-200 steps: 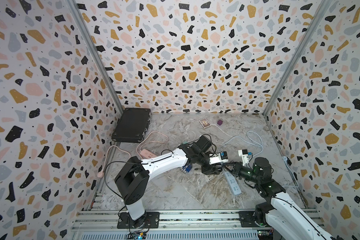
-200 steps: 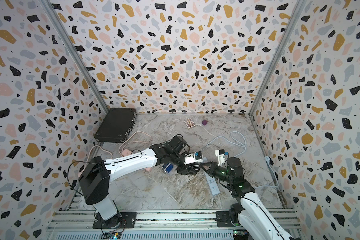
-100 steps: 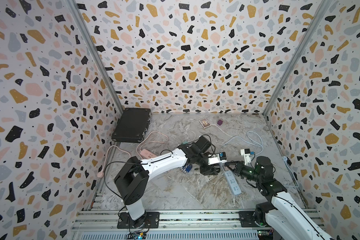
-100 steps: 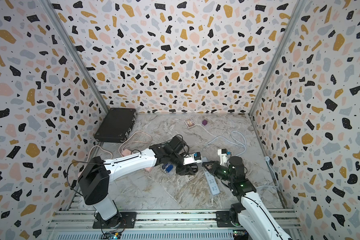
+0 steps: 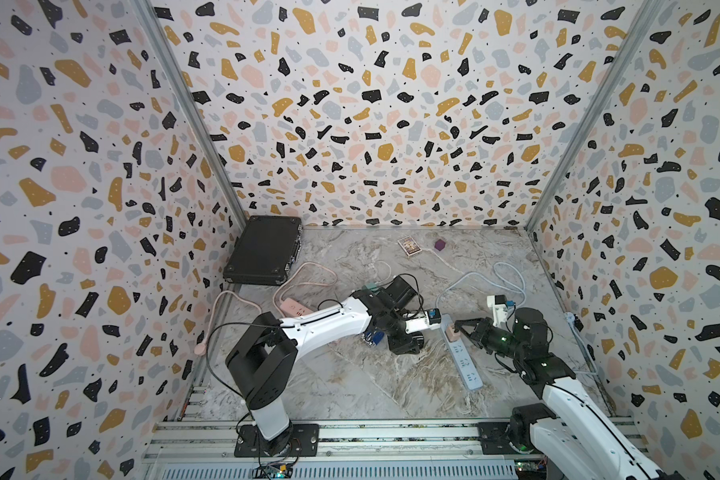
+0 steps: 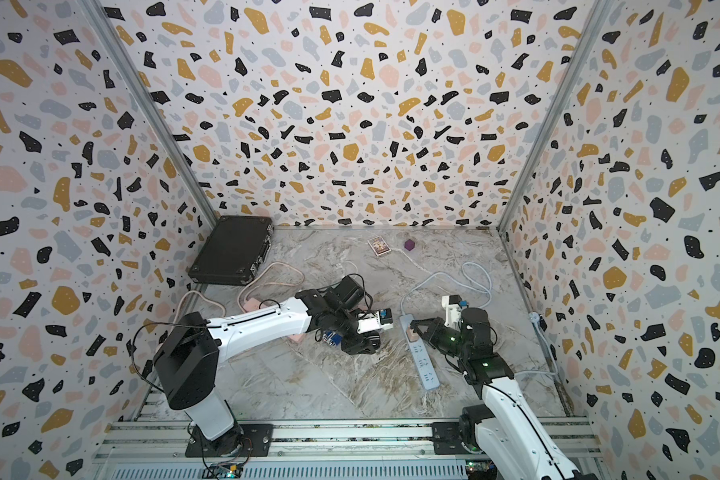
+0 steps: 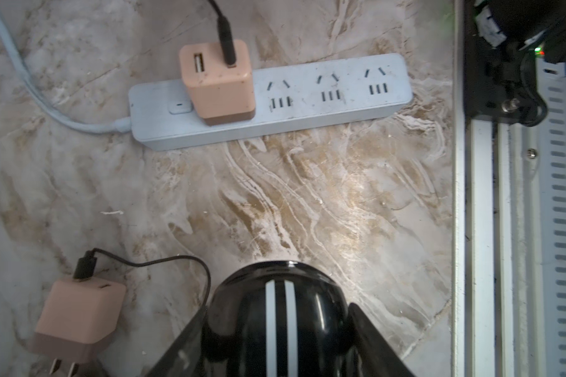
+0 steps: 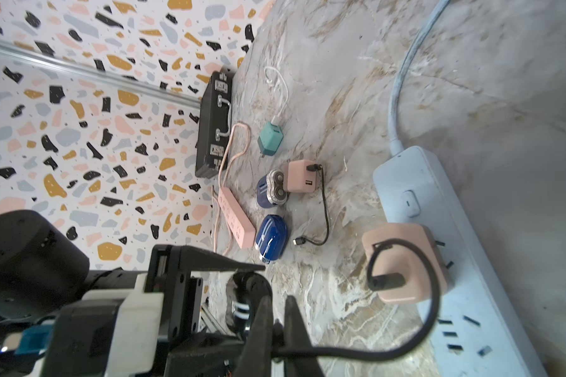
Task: Unplug the electric shaver
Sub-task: Remove the charging cable from the electric shaver, then place the electric shaver at the center of the board, then place the charging cable at the center of the board.
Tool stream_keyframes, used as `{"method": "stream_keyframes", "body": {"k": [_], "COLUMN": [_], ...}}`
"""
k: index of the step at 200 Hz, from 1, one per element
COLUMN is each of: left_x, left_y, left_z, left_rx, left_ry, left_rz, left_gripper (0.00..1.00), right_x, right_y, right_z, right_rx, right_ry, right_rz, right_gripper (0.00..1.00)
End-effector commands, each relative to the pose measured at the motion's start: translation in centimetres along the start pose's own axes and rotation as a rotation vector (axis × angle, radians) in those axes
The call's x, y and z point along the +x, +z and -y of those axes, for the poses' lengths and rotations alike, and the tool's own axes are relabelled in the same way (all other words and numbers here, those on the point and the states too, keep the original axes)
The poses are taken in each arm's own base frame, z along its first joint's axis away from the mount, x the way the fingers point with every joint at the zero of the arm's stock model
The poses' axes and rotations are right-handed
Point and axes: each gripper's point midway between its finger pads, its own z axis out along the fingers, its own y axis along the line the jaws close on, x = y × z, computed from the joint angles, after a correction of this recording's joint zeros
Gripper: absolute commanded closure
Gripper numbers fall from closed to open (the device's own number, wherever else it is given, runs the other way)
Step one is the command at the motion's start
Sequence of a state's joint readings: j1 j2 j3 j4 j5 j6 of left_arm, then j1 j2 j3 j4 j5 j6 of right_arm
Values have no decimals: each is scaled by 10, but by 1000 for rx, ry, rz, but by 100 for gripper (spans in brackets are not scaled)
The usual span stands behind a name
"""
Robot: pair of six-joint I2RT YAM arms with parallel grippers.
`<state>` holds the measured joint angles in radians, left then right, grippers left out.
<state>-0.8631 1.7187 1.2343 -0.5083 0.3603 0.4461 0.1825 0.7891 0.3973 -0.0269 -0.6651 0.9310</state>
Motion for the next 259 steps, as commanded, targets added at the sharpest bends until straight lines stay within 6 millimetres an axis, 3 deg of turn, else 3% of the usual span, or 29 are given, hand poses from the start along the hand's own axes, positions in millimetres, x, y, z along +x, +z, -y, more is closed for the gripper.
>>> {"method": "stream_keyframes", "body": {"k": [1,28,75,100,143,185,199,212,230,259], "left_x": [0,6,7,12,-14,-23,-20,-16,-7,5], "left_y": [-5,-4,2,-1,-19,-5,2,7,11,20], "left_z": [-29,-66,-81,-97,-130,-166,-176,-185,-196,-208], "left_rx": [-115,-266,-253,-360,-444,-472,-478,-484,-508,-522], "left_ry": [-74,-132,-178,-201,-163,-136,-145,-163,-180,-190], "left_rz": [13,-1,-46,-42,24,18,12,14,1,-15], "left_gripper": [58,58,60,61,58,59,59,59,59,59], "right_x": [10,19,44,53,56,66,72,76,78,79], "right_y": [-5,-10,-9,-7,-5,-4,-4,-5,-8,-11], "right_z": [-11,-6,6,10,7,11,16,21,23,14], "right_rx": [-6,23,58,64,55,64,71,77,77,45], "right_ry": [-78,-104,-124,-128,-140,-139,-128,-121,-120,-138], "right_rz": [-84,-108,-198,-220,-230,-268,-278,-283,-275,-278], "right_gripper": [100,100,100,100,100,100,86,83,68,63]}}
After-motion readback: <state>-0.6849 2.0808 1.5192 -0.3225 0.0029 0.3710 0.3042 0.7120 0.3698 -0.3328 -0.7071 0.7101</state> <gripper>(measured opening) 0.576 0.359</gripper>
